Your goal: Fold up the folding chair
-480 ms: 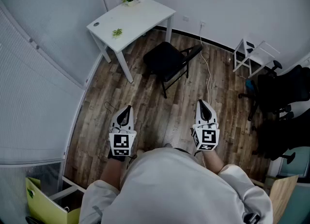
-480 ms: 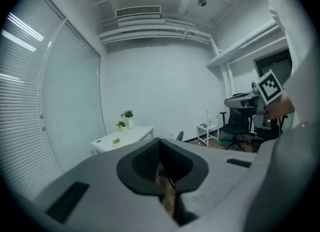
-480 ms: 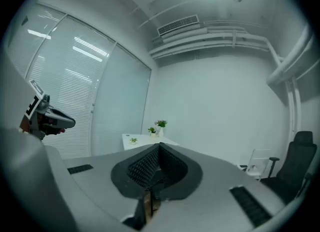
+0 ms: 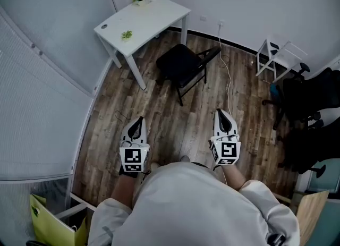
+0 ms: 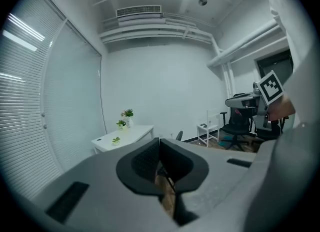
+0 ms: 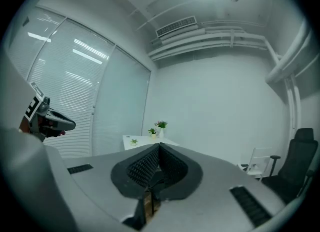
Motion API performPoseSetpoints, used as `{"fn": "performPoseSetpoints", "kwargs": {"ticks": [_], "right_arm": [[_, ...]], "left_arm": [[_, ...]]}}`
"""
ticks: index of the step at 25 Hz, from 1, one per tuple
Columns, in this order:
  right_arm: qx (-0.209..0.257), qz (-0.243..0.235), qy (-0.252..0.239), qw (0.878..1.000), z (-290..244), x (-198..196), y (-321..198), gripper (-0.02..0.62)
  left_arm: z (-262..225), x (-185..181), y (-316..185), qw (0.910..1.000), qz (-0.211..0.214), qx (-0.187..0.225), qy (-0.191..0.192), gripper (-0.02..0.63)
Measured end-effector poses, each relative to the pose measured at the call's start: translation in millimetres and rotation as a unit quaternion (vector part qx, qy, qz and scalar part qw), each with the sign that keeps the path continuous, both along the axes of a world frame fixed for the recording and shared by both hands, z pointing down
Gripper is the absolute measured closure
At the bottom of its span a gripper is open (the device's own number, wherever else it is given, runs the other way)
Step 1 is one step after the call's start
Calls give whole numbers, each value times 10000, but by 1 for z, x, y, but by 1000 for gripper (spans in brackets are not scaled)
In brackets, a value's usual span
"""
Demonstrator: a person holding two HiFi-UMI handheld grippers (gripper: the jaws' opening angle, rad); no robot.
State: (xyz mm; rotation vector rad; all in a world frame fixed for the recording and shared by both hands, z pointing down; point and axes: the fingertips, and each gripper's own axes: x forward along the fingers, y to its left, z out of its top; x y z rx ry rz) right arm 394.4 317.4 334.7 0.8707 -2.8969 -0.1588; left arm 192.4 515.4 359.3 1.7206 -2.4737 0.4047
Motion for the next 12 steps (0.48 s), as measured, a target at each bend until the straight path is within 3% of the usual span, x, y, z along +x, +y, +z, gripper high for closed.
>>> {"fn": "performPoseSetpoints", "kwargs": {"ticks": [1,2,3,4,6,12], "right_arm": [[24,-5,-22,10000,-1,2,-1,580],[34,-26,-36,10000,-2,2,-2,576],[19,-57,-50,10000,-2,3,-3,423],[-1,-75,-72,9999,-2,4,-5,323],[8,-50,-138,9999,-3,8,-10,268],[-24,-62,-198,9998,6,27,-26,256]], "left_arm": [[-1,2,-1,10000,26,37,37,593],[-2,4,-2,9999,71,70,102,545],[-1,6,-4,9997,116,92,184,433],[0,7,-5,9995,141,103,261,359],[3,7,-8,9993,127,110,343,283],[10,6,-22,9993,22,23,371,259]]}}
